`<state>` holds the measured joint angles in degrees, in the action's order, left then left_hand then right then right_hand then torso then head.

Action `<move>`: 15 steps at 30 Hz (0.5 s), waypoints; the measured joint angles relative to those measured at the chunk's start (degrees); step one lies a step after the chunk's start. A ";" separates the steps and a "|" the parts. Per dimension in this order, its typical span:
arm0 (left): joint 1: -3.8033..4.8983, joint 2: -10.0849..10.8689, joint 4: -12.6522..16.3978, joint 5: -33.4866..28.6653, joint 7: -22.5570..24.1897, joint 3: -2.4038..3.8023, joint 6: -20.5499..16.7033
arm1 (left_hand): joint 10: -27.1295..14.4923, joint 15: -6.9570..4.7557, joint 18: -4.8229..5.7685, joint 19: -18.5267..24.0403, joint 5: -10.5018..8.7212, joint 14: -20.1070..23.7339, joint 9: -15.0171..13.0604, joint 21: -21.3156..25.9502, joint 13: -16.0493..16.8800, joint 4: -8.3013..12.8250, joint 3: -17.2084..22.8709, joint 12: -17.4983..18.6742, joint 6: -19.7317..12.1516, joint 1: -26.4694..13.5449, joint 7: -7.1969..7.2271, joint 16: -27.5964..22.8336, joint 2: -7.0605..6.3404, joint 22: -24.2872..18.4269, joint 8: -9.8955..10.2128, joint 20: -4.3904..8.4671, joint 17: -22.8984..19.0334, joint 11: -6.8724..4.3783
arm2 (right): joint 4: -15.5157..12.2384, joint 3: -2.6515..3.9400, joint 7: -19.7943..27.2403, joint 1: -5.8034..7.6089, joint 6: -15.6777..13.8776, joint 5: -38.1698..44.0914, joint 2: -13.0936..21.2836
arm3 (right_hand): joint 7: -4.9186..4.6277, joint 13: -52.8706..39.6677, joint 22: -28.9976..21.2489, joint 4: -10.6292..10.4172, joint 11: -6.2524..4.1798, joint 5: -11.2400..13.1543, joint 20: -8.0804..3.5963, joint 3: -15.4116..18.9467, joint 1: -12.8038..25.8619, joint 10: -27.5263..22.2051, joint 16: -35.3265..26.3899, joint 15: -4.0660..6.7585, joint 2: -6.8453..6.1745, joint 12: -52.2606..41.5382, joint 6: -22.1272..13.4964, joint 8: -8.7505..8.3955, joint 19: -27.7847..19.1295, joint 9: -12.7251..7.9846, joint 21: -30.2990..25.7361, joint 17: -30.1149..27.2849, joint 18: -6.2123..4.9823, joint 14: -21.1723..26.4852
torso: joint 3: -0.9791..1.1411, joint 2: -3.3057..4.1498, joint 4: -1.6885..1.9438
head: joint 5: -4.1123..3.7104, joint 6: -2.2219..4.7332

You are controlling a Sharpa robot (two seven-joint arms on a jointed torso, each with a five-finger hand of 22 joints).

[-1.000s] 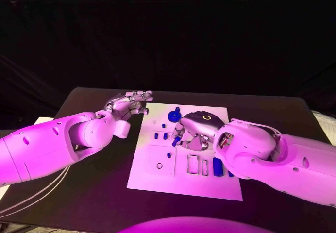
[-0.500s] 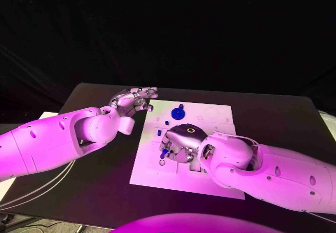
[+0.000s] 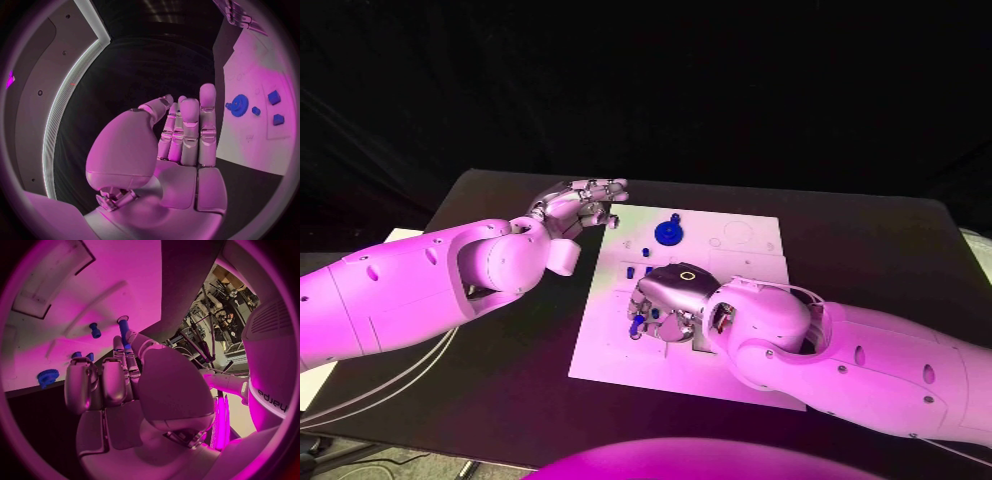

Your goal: Assemble the parts on the task board

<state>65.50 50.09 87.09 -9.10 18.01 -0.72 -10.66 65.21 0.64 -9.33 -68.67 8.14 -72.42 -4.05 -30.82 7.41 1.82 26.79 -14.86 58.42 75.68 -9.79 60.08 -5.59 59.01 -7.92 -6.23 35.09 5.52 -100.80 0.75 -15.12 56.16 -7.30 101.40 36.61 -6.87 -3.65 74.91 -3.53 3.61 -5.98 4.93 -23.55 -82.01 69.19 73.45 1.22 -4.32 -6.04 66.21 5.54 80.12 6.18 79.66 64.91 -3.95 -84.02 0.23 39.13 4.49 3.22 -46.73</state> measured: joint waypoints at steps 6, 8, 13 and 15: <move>0.00 -0.01 -0.03 0.00 -0.02 0.00 0.02 | 0.00 0.00 0.00 0.00 0.00 0.00 0.00 0.00 0.00 0.00 0.00 0.00 0.00 0.00 0.00 0.00 0.00 0.00 0.00 0.00 0.00 0.00 | -0.39 -0.08 0.02 -0.12 0.79 0.08 0.19 | -0.03 0.00 0.00 0.06 0.00 0.02 0.00 0.06 -0.06 0.00 0.00 0.00 -0.06 0.01 -0.05 0.00 0.00 0.01 0.00 0.00 0.00 0.00 | 0.04 0.00 0.03 | 0.09 -0.14; 0.00 -0.01 -0.04 0.00 -0.02 0.00 0.02 | 0.00 0.00 0.00 0.00 0.00 0.00 0.00 0.00 -0.01 0.00 0.00 0.00 0.00 0.00 0.00 0.00 0.00 0.00 0.00 0.00 0.00 0.00 | -0.44 -0.05 0.02 -0.12 0.93 0.17 0.30 | -0.09 -0.04 0.02 0.06 0.00 0.03 0.00 0.07 -0.07 0.00 0.00 0.00 -0.07 0.01 -0.10 0.00 0.00 0.03 0.00 0.00 0.00 0.00 | 0.04 -0.01 0.03 | 0.10 -0.15; 0.00 0.00 -0.06 0.00 -0.03 0.00 0.04 | 0.00 0.01 0.00 0.00 0.00 -0.01 0.00 0.00 -0.01 0.00 0.00 0.00 0.00 0.00 0.00 0.00 0.00 0.00 0.00 0.00 0.00 0.00 | -0.38 -0.06 -0.07 -0.12 1.43 0.40 0.46 | -0.10 -0.06 0.04 0.06 0.01 0.04 0.00 0.07 -0.07 -0.01 0.00 0.00 -0.08 0.12 -0.13 0.00 0.00 0.03 0.00 0.00 0.00 0.00 | 0.03 0.00 0.00 | 0.14 -0.18; 0.00 0.00 -0.06 0.00 -0.04 0.00 0.05 | 0.00 0.01 0.00 0.00 0.00 -0.01 0.00 0.00 -0.01 0.00 0.00 0.00 0.00 0.00 0.00 0.00 0.00 0.00 0.00 0.00 0.00 0.00 | -0.34 -0.06 -0.10 -0.12 1.57 0.50 0.42 | -0.12 -0.06 0.04 0.06 0.08 0.04 0.00 0.07 -0.13 -0.07 0.00 0.00 -0.14 0.12 -0.15 -0.01 0.00 0.03 0.00 0.00 0.00 0.00 | 0.02 0.00 -0.01 | 0.14 -0.18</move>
<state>65.50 50.09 87.03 -9.09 17.98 -0.72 -10.61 65.21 0.65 -9.34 -68.67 8.14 -72.42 -4.05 -30.82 7.40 1.82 26.79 -14.86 58.42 75.68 -9.79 60.08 -5.59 59.01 -7.92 -6.23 35.10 5.52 -101.14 0.69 -15.22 56.04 -5.73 101.91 37.03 -6.99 -3.71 74.95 -3.48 3.69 -5.94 4.93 -23.48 -82.14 69.12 73.45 1.22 -4.46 -5.92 66.05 5.53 80.11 6.21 79.66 64.91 -3.95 -84.02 0.25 39.13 4.48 3.36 -46.91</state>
